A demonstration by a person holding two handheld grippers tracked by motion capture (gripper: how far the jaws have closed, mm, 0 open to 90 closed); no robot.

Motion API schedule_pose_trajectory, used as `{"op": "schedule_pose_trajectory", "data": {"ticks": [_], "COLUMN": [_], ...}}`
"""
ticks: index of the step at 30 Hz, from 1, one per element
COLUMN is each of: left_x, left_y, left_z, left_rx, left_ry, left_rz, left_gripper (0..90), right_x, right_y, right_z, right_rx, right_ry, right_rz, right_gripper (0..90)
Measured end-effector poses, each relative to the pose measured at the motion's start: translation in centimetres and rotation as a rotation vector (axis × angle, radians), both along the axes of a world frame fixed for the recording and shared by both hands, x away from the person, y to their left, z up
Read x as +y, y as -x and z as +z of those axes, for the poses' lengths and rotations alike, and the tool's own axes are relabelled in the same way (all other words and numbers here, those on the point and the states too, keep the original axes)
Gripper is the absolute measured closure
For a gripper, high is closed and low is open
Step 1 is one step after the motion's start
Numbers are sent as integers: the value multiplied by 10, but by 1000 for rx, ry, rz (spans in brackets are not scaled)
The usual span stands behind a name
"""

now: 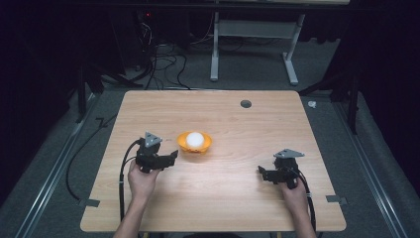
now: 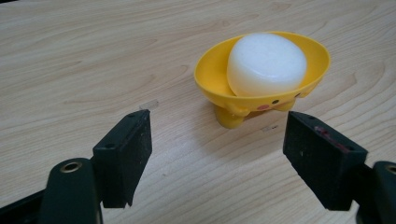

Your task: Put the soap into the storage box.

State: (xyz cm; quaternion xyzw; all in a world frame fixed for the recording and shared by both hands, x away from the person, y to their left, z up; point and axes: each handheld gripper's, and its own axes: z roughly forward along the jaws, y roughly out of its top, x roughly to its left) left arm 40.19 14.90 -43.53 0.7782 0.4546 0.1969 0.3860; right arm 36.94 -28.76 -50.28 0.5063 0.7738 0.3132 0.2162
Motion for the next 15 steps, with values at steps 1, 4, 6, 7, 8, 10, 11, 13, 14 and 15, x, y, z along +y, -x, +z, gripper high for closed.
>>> {"op": "schedule_pose_trajectory", "data": {"ticks": [1, 4, 6, 7, 8, 10, 11, 13, 14, 15], "left_x": [1, 3, 4, 5, 6, 7, 8, 9, 10, 11], "left_y": [1, 2, 3, 4, 5, 7, 8, 10, 10, 11], "left_z": [-1, -3, -4, -4, -4, -4, -5, -6, -7, -8], "left_rx": [1, 6, 8, 8, 9, 9, 9, 14, 15, 18], "left_ry": [1, 4, -2, 3, 5, 8, 11, 10, 10, 12], "left_rz": [2, 7, 11, 11, 12, 13, 14, 16, 18, 20], "left_gripper": [245, 245, 244, 245, 245, 244, 245, 244, 245, 245], "right_x": [0, 0, 0, 0, 0, 0, 0, 0, 0, 0], "right_y": [0, 0, 0, 0, 0, 0, 0, 0, 0, 0], "right_z": [0, 0, 0, 0, 0, 0, 0, 0, 0, 0], "right_rx": [1, 0, 0, 0, 0, 0, 1, 0, 0, 0], "right_ry": [1, 1, 0, 0, 0, 0, 0, 0, 0, 0], "right_rz": [0, 0, 0, -1, -1, -1, 0, -1, -1, 0], "right_gripper": [157, 157, 157, 157, 157, 157, 157, 157, 157, 157]}}
